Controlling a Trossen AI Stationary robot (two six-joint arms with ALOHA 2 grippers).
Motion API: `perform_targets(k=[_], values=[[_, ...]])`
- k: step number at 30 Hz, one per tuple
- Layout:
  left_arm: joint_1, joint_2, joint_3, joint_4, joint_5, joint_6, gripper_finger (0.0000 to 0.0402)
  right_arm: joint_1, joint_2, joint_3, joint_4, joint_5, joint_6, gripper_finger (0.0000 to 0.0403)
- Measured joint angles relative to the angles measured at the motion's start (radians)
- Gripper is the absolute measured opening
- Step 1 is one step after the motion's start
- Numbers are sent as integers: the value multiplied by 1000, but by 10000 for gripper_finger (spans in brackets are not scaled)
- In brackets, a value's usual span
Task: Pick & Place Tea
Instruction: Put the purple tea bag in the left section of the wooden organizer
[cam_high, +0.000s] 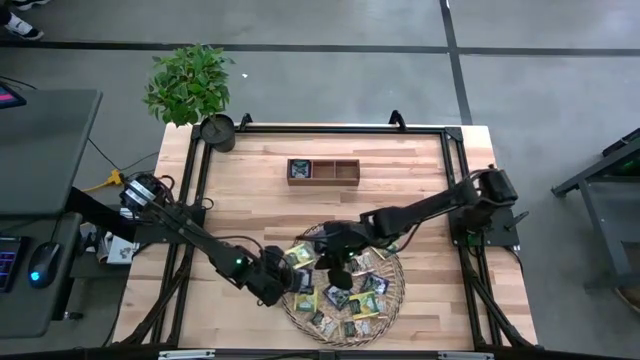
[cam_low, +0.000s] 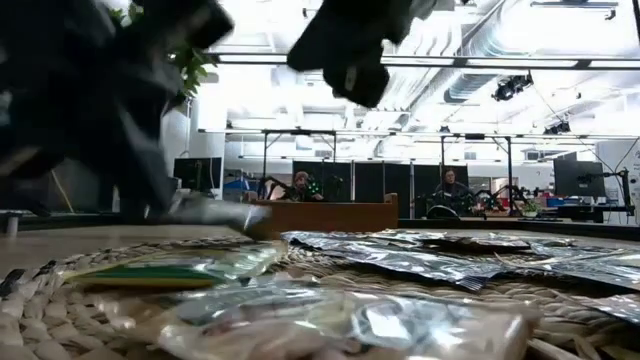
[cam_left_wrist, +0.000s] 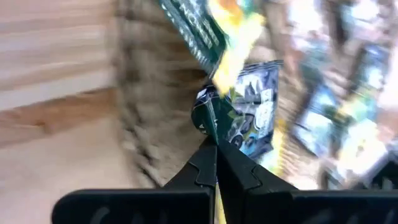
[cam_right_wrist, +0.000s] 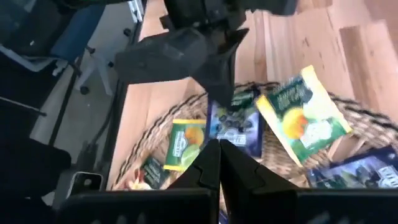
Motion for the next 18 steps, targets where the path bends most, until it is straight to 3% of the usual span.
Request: perform_targets(k=[7, 13, 18], values=[[0, -90, 15, -66, -3, 101, 0, 2, -63, 1, -111, 17, -17, 0], [14, -189, 17, -144, 4, 280, 0, 30, -64, 1, -177, -13, -4, 0], [74, -259, 15, -262, 33, 439, 0, 59, -64, 1, -299, 40, 53, 0]])
